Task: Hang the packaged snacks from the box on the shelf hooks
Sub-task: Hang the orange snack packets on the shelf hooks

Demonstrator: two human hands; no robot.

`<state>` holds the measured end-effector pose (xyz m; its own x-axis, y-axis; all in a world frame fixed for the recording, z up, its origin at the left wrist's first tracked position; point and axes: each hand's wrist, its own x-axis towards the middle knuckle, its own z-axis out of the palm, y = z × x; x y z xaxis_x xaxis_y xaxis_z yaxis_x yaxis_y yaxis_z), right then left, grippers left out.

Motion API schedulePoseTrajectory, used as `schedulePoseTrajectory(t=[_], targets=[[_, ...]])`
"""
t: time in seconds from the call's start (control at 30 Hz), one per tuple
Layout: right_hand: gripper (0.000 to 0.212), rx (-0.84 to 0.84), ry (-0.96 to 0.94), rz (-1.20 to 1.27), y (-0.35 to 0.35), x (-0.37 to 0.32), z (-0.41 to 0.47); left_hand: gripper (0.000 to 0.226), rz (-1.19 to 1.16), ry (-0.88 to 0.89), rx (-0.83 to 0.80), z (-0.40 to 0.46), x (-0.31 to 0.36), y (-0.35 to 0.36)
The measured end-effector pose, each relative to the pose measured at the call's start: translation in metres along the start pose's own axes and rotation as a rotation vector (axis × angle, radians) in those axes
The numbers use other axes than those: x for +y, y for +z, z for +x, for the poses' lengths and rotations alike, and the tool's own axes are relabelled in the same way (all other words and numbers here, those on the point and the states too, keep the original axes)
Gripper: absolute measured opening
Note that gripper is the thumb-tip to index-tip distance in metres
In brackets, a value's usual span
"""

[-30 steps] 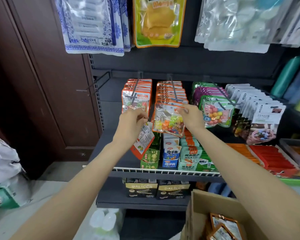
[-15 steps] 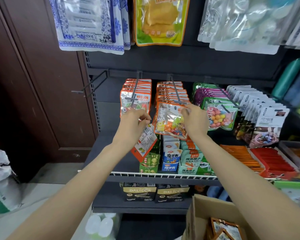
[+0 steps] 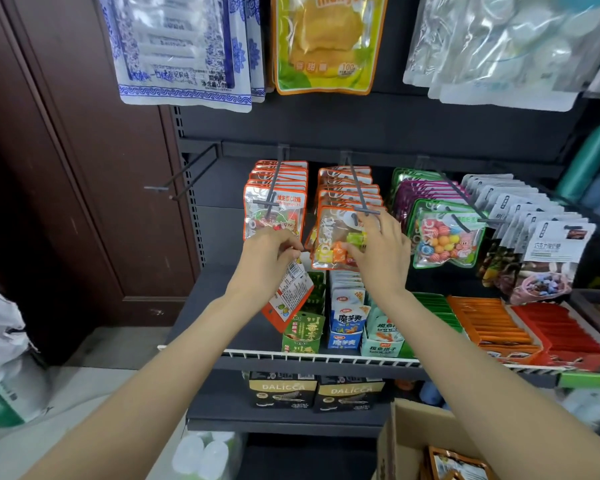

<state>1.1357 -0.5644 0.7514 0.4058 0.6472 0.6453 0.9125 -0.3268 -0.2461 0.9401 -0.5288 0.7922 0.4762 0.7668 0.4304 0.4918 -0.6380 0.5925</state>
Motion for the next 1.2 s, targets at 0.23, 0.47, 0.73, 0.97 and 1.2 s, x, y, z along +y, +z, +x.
schedulePoseTrajectory(t=[0.23,0.47,0.73,0.97,1.2], targets=[[0.056,-0.078,0.050,0.014,0.006,-0.007,0.013,0.011,-0.027,0.001,0.018,0.002,-0.003,-0.003],[0.032,-0.010,0.071,0.410,-0.012,-0.007,-0.043,0.009,-0.230,-0.165,0.134,-0.003,-0.012,-0.004],[0.048,-0.345,-0.234,0.524,-0.019,-0.046,-0.072,0.006,-0.753,-0.558,0.208,0.006,-0.029,-0.010],[0.010,-0.381,0.006,0.715,-0.021,-0.074,-0.023,0.031,-0.157,-0.445,0.151,-0.003,-0.062,-0.022],[0.026,-0.524,-0.003,0.755,-0.012,-0.090,0.010,0.064,-0.010,-0.039,0.018,0.000,-0.074,-0.023]])
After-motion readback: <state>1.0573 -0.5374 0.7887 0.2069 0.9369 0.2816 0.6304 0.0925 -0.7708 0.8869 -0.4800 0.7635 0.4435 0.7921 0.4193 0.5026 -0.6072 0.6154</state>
